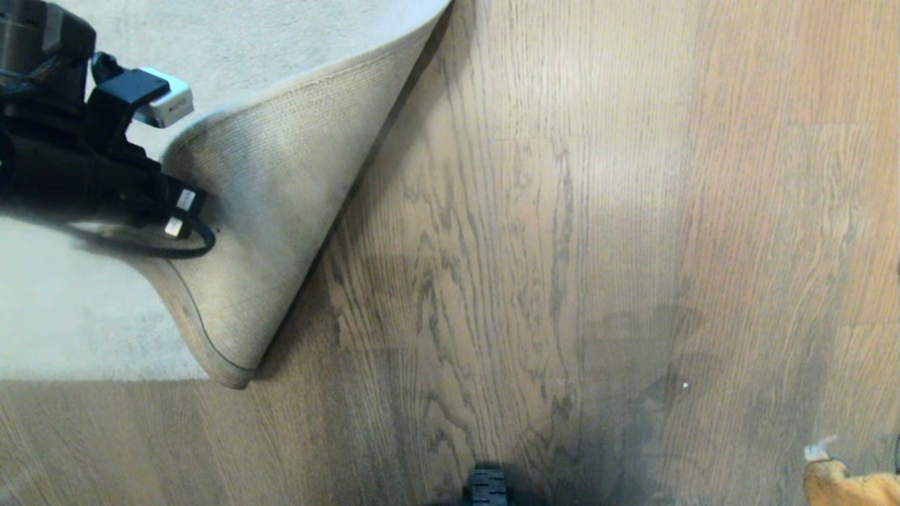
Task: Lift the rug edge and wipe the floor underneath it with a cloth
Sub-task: Lift up the carpet, then wipe the floor under the carpet with a rag
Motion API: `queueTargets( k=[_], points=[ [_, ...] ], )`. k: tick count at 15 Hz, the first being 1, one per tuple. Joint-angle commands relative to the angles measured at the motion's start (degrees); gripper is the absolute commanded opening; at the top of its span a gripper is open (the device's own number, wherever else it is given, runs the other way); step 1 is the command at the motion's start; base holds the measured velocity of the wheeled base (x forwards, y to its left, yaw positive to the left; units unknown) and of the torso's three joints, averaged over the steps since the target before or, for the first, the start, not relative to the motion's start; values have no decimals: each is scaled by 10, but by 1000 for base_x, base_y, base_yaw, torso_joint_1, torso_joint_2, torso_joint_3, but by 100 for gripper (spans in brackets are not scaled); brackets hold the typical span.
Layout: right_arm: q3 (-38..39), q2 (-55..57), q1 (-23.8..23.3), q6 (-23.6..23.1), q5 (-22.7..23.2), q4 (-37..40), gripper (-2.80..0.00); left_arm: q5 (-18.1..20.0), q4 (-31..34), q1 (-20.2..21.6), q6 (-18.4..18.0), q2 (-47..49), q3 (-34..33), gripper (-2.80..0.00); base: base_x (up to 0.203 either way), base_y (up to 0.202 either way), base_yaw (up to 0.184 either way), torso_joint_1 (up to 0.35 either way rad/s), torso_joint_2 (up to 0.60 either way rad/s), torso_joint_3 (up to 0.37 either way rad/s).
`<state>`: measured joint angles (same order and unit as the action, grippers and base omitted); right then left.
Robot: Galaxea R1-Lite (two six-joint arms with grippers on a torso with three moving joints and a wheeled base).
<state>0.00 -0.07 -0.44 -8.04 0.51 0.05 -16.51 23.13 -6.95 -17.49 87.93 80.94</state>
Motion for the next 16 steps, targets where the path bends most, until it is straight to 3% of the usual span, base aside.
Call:
queueTargets(
  k=[1,6,11,16],
  points=[
    [0,1,0,-2,0,0,-280,-1,1,22,-11,3,3,-280,0,0,0,0,0,0],
    [0,1,0,-1,1,2,-280,34,0,86,-46,2,21,-280,0,0,0,0,0,0],
    [0,1,0,2,12,3,-280,36,2,128,-49,1,33,-280,0,0,0,0,0,0],
    [-1,1,1,-15,13,-9,-280,36,2,134,-48,0,31,-280,0,0,0,0,0,0]
  ],
)
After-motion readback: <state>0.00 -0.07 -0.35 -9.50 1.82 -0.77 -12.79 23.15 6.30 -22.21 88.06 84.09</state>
